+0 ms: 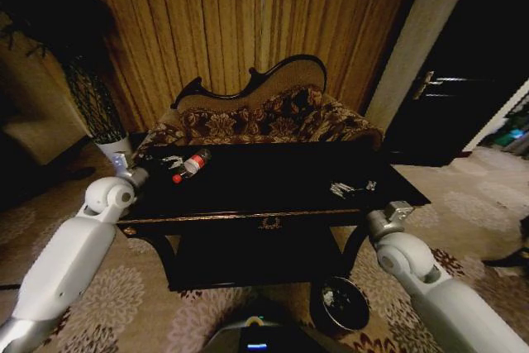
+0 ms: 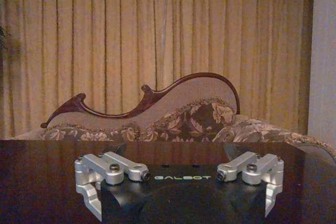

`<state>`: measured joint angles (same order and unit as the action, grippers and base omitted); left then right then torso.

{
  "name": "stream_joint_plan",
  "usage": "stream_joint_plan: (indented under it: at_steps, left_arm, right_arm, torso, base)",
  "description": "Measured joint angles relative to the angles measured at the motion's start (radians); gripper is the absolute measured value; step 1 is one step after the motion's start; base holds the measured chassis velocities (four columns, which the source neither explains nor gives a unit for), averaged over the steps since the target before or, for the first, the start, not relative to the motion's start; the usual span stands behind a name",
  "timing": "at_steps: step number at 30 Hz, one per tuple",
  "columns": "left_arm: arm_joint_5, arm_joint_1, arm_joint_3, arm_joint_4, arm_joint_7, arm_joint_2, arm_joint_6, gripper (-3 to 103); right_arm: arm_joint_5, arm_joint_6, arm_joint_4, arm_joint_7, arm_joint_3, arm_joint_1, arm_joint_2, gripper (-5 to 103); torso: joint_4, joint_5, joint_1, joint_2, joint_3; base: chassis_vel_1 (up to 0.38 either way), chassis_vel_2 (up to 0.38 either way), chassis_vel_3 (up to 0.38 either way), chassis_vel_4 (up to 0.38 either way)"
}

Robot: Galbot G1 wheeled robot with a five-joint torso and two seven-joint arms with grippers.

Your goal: Move to the front of the table and place the trash on the table into the trash bin.

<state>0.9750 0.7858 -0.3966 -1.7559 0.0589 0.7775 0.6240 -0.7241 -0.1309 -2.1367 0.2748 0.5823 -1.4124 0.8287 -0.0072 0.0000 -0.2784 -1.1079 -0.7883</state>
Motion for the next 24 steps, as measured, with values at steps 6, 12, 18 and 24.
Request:
stream_joint_plan:
  at_steps: [6,12,18,24]
  left_arm:
    - [0.021,-0.057,0.047,0.027,-0.007,-0.015,0.069,100]
    - [0.007,-0.103,0.092,0.064,-0.056,-0.027,0.095,100]
    - [-0.009,-0.112,0.105,0.094,-0.082,-0.028,0.095,100]
    - [-0.018,-0.102,0.102,0.102,-0.099,-0.033,0.093,100]
  right_arm:
    - [0.004,0.006,0.001,0.000,-0.001,0.000,0.007,100]
    - [0.008,0.016,0.000,-0.001,0.000,-0.006,0.011,100]
    - [0.010,0.020,-0.002,-0.001,0.005,-0.005,0.011,100]
    - [0.009,0.021,-0.006,-0.001,0.006,-0.002,0.011,100]
  torso:
    - [0.0002,-0.0001,0.000,0.000,0.000]
    - [0.0000,0.0000,0.000,0.000,0.000]
    - [0.0000,-0.0002,0.000,0.000,0.000]
    - [0.0001,-0.0001,0.000,0.000,0.000]
  base:
    - [0.000,0.000,0.000,0.000]
    - [0.000,0.000,0.000,0.000]
    - [0.000,0.000,0.000,0.000]
    - [0.000,0.000,0.000,0.000]
